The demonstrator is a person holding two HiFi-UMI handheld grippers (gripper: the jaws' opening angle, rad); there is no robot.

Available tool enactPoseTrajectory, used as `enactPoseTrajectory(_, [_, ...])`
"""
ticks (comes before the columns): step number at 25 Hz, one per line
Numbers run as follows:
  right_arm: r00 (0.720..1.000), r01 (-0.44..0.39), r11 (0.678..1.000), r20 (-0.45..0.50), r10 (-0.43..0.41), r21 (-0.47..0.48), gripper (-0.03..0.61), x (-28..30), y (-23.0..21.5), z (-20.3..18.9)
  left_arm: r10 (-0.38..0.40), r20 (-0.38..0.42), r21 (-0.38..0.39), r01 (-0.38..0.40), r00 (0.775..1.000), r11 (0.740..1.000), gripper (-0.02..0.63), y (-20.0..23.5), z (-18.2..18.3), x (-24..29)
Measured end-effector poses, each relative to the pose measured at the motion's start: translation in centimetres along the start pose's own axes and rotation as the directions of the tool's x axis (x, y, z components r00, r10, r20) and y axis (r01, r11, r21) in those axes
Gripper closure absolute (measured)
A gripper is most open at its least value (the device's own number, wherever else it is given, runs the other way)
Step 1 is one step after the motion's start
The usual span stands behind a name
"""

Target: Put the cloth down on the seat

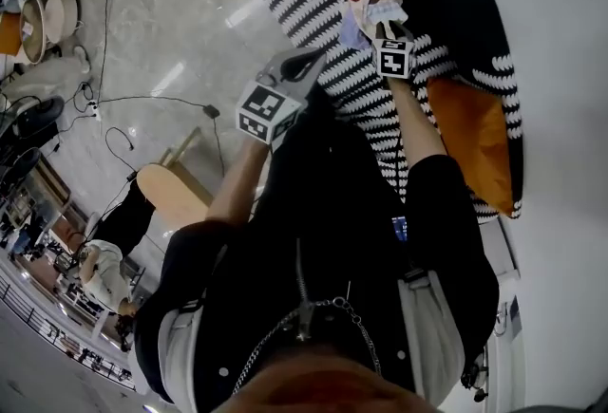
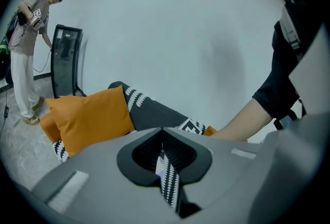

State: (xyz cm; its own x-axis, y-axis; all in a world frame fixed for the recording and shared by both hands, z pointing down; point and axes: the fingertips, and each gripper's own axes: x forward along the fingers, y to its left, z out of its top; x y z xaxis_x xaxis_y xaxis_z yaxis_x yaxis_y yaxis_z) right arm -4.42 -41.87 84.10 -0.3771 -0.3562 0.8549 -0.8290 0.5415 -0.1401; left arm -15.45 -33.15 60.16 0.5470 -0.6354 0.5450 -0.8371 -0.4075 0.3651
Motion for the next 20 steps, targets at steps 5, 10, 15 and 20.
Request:
enactPoseTrajectory(5, [0.998,0.058,0.998,0.015,-0.058,-0.021,0.57,-2.1,-0.4,0.1,-0.017,0.019,0.011,0.017,1.0,1.0,0.601,-1.0,0.5,-0.3])
enactPoseTrajectory(10, [0.998,0.04,0.997,0.042,-0.037,-0.072,0.575,-5.2,0.3,-0.3,-0.032,0.034,0.038,0.031,0.999,0.999,0.601,-2.4,0.8,-0.3])
enactPoseTrajectory(15, [0.996,0.026,0.997,0.086,-0.02,-0.075,0.577,-7.9,0.4,-1.1,-0.032,0.054,0.072,0.028,0.998,0.997,0.601,-3.3,0.6,-0.4])
enactPoseTrajectory(20, [0.985,0.005,0.999,0.171,0.001,-0.038,0.577,-12.5,0.2,0.7,0.015,0.079,0.053,-0.019,0.997,0.998,0.603,-3.7,2.1,-1.2])
